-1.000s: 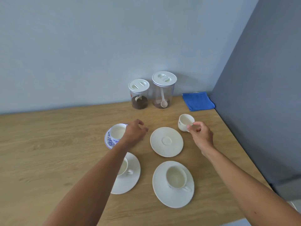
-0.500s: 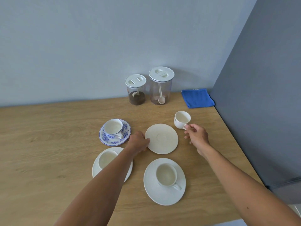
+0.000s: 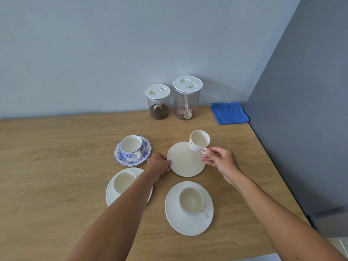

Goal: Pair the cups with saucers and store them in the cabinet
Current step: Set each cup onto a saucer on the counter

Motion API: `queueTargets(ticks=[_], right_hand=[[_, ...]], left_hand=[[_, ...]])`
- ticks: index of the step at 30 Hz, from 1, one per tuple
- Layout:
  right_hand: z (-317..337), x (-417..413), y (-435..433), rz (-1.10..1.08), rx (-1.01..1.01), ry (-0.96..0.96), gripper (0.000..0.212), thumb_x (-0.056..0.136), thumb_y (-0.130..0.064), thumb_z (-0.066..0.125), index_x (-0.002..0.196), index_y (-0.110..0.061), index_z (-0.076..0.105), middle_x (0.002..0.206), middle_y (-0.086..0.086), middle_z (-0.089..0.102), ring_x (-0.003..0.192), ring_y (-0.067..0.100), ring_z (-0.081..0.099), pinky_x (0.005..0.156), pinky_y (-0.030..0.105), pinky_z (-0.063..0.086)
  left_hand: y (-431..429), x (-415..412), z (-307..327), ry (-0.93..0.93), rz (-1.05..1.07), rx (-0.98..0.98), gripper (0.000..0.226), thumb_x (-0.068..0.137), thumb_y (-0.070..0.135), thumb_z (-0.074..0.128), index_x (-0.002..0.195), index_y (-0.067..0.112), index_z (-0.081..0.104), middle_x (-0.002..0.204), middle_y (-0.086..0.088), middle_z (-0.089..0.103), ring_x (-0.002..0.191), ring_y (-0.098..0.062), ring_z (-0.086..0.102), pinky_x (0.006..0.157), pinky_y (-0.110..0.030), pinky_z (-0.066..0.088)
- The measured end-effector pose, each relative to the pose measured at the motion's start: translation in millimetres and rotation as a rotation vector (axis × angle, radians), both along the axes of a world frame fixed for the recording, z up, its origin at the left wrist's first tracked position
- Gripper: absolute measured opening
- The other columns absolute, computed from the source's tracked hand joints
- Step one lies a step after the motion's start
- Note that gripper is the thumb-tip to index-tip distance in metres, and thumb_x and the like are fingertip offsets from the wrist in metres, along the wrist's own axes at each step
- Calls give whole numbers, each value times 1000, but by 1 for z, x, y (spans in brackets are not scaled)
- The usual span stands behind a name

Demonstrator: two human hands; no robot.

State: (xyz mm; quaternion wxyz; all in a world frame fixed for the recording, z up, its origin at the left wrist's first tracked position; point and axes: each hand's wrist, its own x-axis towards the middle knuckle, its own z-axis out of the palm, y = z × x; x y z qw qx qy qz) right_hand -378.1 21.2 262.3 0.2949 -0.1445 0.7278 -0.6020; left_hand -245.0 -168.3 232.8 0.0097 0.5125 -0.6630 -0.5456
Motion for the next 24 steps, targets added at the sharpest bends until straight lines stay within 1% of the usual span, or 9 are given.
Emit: queueTargets(ticks=[3, 6, 9, 13, 19, 23, 24], right_hand=[[-5, 9, -3, 87, 13, -9, 15, 95, -18, 66, 102, -7, 72, 91, 12, 77, 88, 21, 76, 81, 31, 60], [-8, 15, -5, 131, 30, -17, 13, 95, -18, 66, 99, -8, 73, 90, 13, 77, 88, 22, 76, 79, 30, 60], [-9, 19, -7, 143, 44, -12, 11, 95, -18, 66, 97, -9, 73, 90, 14, 77, 86, 21, 76, 78, 28, 59], [-10, 24, -8, 143, 56, -7, 10, 94, -18, 66, 95, -10, 73, 88, 13, 77, 85, 21, 76, 75, 27, 59], [-11, 28, -7, 140, 76, 15, 10, 94, -18, 66, 93, -11, 73, 86, 12, 77, 83, 21, 77, 71, 28, 59], [-9, 28, -7, 141, 118, 86, 10, 93, -23, 68, 92, -15, 74, 86, 9, 78, 81, 17, 77, 64, 27, 59], [-9, 28, -6, 143, 129, 104, 11, 93, -24, 68, 93, -15, 74, 86, 8, 78, 81, 15, 76, 63, 27, 59]], left_hand=[[-1, 0, -1, 9, 1, 12, 14, 86, 13, 69, 97, 12, 60, 66, -5, 64, 51, -12, 55, 43, -22, 42], [-1, 1, -2, 13, 3, 18, 14, 86, 13, 69, 96, 13, 59, 67, -4, 65, 55, -13, 58, 46, -23, 44], [-1, 1, -2, 15, 10, 28, 14, 86, 14, 69, 95, 14, 58, 66, -4, 66, 55, -13, 59, 47, -23, 44], [-2, 1, -2, 14, 15, 37, 14, 87, 14, 68, 97, 13, 59, 69, -5, 67, 54, -11, 60, 46, -22, 44], [0, 3, 1, 19, 8, 40, 15, 87, 15, 68, 98, 13, 59, 69, -6, 69, 59, -14, 62, 50, -24, 46], [1, 5, 2, 32, 21, 36, 13, 87, 13, 67, 95, 13, 58, 69, -9, 69, 43, -10, 54, 49, -23, 44], [2, 5, 2, 37, 25, 37, 12, 87, 13, 67, 95, 13, 58, 69, -10, 69, 43, -10, 55, 51, -24, 46]])
